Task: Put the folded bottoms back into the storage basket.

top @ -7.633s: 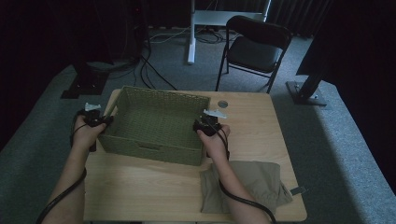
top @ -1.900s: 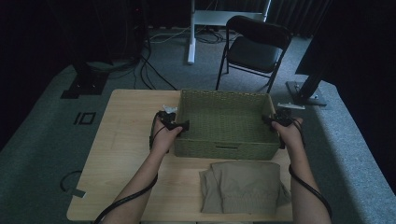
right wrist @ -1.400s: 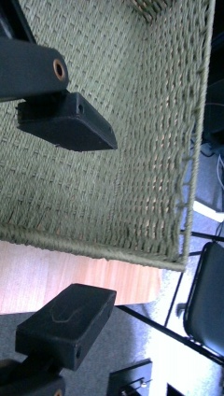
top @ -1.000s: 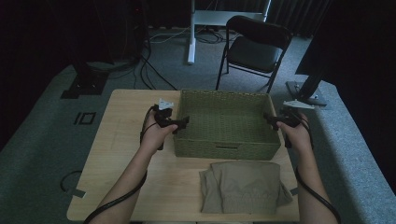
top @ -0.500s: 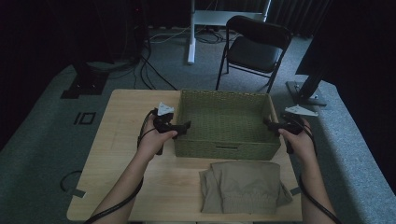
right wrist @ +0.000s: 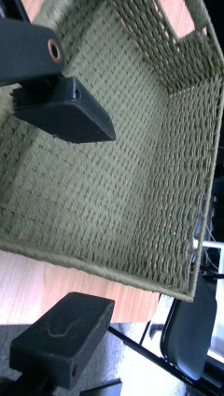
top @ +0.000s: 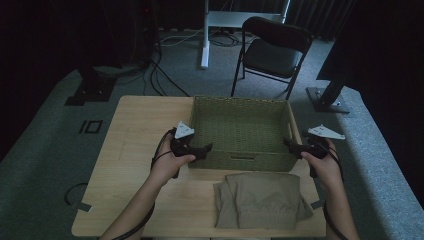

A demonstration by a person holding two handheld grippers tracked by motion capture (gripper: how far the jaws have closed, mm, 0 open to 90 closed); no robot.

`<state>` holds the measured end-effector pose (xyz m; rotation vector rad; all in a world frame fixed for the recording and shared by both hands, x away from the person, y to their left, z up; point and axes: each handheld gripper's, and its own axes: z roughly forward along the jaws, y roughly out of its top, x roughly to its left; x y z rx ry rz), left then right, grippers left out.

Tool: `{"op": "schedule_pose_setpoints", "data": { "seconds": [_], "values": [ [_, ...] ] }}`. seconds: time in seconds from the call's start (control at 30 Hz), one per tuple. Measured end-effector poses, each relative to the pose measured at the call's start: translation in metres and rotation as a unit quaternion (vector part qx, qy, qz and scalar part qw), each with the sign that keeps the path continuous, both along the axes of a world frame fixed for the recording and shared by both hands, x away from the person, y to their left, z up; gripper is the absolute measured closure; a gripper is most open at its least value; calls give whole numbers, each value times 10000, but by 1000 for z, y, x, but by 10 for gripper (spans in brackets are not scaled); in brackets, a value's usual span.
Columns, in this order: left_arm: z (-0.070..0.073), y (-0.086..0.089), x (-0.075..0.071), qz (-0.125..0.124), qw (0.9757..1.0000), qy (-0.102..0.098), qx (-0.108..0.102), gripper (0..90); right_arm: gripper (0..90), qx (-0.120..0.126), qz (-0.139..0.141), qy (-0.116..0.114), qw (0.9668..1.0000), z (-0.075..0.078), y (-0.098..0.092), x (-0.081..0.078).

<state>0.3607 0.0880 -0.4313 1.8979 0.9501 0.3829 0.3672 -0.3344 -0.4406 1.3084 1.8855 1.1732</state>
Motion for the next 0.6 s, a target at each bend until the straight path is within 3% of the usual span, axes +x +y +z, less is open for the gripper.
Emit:
{"op": "schedule_pose_setpoints", "data": {
  "seconds": [0.6],
  "values": [
    [-12,-25,-31,-544,9985,12,-53,178,157,-8,111,-33,9999,-17,1,-45]
  ]
}}
